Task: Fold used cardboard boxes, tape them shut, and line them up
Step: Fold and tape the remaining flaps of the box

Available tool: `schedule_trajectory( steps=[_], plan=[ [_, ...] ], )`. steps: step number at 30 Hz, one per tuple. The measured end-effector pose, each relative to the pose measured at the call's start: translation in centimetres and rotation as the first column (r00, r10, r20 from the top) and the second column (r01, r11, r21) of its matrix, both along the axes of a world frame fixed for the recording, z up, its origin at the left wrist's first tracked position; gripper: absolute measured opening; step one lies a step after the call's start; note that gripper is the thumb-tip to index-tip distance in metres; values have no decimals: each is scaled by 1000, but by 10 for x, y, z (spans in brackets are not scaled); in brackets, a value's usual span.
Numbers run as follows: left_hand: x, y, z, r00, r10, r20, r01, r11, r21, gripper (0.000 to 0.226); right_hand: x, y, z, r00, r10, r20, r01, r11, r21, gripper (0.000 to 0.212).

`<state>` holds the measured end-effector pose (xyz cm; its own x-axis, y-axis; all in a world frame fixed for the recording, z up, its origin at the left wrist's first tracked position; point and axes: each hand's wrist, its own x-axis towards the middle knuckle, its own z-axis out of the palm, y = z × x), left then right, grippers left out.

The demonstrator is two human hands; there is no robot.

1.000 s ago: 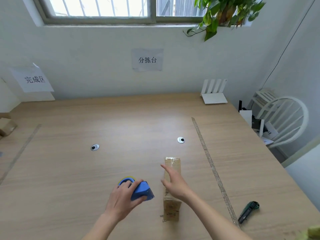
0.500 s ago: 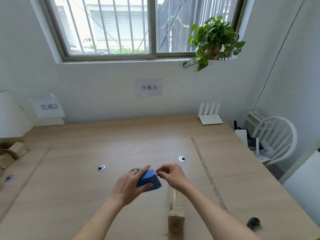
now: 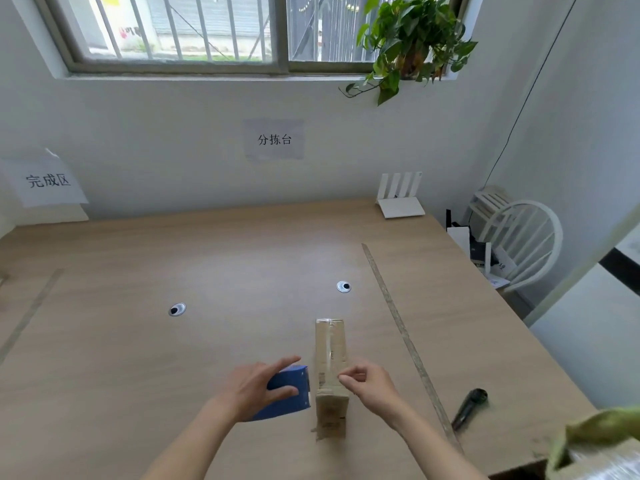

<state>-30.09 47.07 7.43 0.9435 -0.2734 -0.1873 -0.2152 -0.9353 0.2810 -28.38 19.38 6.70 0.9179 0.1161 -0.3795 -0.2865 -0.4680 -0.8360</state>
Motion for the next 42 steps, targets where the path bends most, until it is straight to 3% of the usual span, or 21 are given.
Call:
schedule_trajectory(
  steps=[2, 5, 17, 25, 33, 37, 42],
  plan=[
    [1, -10, -11, 998, -22, -53, 21, 1000, -10, 73, -5, -6, -10, 994, -85, -68, 90, 994, 65, 4],
    [4, -15, -21, 997, -19, -78, 18, 1000, -15, 62, -8, -14, -22, 986, -138, -89, 147, 984, 101, 11],
    [19, -17, -36, 995, -78, -57, 85, 990, 115, 66, -19, -24, -53, 975, -181, -127, 193, 977, 86, 12],
    [25, -10, -41, 992, -111, -58, 119, 977, 179, 64, -22, -9, -58, 992, -124, 39, 123, 992, 23, 11],
    [17, -6, -36, 986, -156, -56, 161, 982, 100, 60, -9, -18, -69, 971, -222, -85, 227, 972, 55, 18],
    [15, -5, -35, 992, -108, -72, 109, 994, 12, 62, -5, -18, -73, 968, -226, -109, 232, 971, 55, 18],
    [15, -8, -35, 993, -101, -55, 102, 995, 23, 58, -6, -16, -79, 969, -228, -93, 231, 973, 20, 17]
  ],
)
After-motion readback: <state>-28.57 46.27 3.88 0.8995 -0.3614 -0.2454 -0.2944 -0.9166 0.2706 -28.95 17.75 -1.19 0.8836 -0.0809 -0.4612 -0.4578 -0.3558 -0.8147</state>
